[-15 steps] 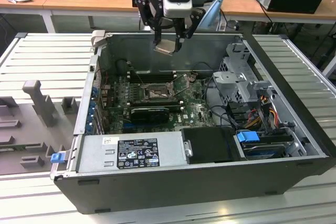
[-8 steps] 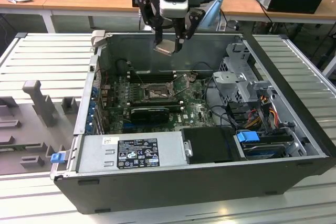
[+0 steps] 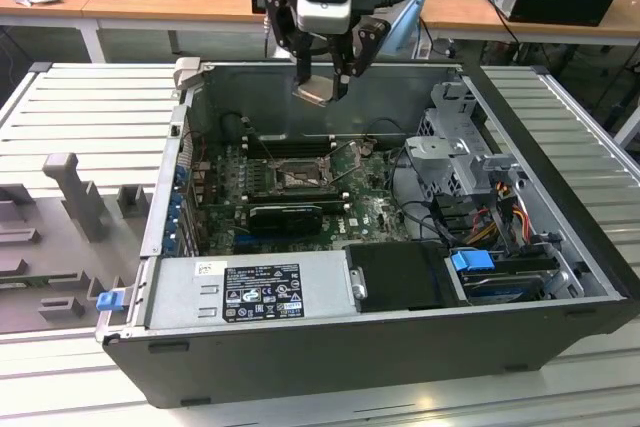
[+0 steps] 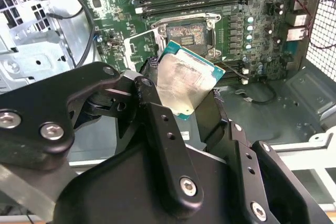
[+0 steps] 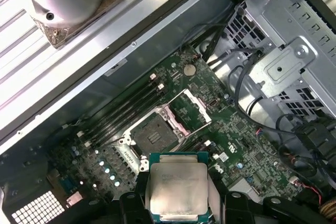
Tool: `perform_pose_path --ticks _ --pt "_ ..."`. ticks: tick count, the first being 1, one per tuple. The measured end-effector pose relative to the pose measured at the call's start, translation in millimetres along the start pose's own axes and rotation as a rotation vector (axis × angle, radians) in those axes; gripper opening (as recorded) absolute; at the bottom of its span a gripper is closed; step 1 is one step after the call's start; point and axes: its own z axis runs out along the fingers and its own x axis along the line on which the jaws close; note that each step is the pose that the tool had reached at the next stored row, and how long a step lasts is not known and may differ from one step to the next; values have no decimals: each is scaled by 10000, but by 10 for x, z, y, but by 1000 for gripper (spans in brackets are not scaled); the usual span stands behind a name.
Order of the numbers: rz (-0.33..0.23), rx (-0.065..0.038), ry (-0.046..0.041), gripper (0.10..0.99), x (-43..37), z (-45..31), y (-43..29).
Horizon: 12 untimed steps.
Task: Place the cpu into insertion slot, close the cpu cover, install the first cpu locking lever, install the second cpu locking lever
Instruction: 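Place the cpu into insertion slot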
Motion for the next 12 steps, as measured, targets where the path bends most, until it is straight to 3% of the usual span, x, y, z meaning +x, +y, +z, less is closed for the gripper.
perform_pose_path --ticks 12 --pt "894 -14 -72 529 0 2 0"
